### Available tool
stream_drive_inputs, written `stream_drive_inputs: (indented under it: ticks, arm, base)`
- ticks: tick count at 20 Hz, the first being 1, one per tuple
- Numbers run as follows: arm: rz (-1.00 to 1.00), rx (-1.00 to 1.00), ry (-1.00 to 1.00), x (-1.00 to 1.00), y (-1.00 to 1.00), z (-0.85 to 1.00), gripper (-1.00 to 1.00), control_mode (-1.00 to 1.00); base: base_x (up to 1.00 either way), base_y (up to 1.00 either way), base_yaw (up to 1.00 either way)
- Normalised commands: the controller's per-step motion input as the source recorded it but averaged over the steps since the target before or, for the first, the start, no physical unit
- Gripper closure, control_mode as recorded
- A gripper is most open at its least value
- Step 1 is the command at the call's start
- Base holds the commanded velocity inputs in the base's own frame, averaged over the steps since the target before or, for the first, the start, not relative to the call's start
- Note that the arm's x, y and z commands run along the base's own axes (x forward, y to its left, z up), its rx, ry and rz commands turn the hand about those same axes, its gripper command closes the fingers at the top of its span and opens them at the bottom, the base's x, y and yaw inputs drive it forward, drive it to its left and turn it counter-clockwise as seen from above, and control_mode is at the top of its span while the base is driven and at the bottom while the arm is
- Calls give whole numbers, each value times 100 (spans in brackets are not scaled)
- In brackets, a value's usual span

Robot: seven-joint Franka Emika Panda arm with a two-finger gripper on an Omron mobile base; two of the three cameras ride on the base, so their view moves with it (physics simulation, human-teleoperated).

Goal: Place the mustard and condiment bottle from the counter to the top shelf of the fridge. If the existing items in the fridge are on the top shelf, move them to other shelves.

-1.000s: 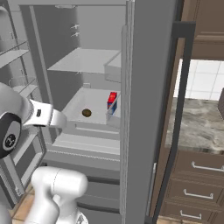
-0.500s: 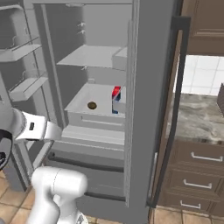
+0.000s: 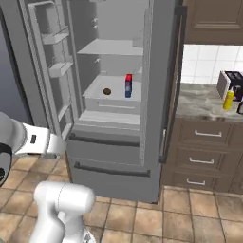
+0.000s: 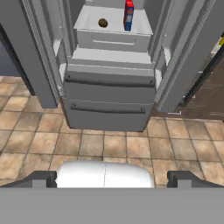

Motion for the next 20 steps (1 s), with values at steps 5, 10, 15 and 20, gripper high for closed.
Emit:
stream_drive_inputs:
  ticks: [5, 10, 15, 20]
  arm:
    - [0, 0, 0, 0, 0, 0, -100, 100]
    - [0, 0, 0, 0, 0, 0, -100, 100]
    - [0, 0, 0, 0, 0, 0, -100, 100]
    - [0, 0, 0, 0, 0, 0, -100, 100]
  base:
    - [-67, -10, -71]
    - [10, -62, -72]
    - [90, -78, -29]
    - [100, -77, 8]
